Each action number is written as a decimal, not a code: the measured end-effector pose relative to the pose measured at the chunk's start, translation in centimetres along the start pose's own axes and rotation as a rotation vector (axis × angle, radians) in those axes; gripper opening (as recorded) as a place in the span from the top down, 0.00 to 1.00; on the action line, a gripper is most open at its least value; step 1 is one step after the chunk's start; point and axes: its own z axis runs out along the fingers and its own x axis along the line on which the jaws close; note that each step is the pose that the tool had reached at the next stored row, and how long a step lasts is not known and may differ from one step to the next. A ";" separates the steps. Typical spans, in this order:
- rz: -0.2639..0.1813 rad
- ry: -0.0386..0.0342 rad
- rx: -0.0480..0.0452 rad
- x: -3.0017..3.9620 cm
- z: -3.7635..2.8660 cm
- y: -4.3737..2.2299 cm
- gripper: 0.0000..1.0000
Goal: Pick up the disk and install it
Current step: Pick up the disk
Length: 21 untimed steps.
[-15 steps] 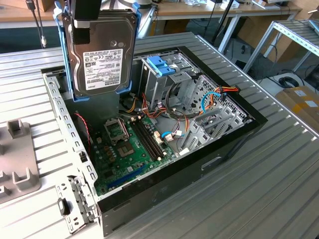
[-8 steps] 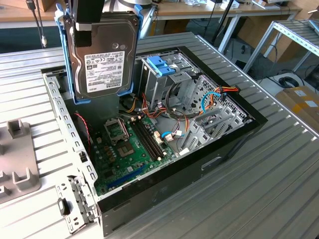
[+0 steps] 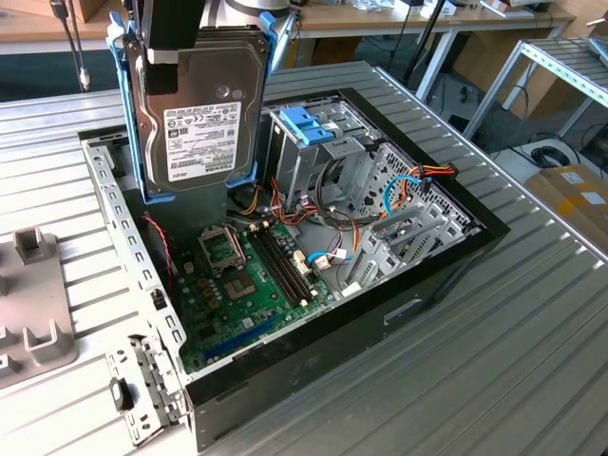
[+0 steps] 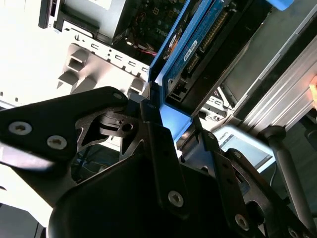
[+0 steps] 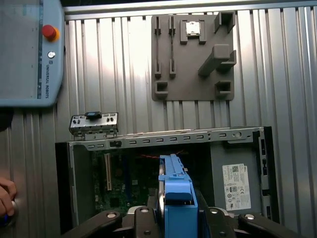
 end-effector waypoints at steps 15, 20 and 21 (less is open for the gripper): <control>0.000 0.0001 0.0000 1.12 -0.01 -0.08 0.63; 0.000 0.0000 0.0000 1.47 -0.01 -0.10 0.63; 0.000 0.0000 0.0000 1.53 -0.01 -0.10 0.63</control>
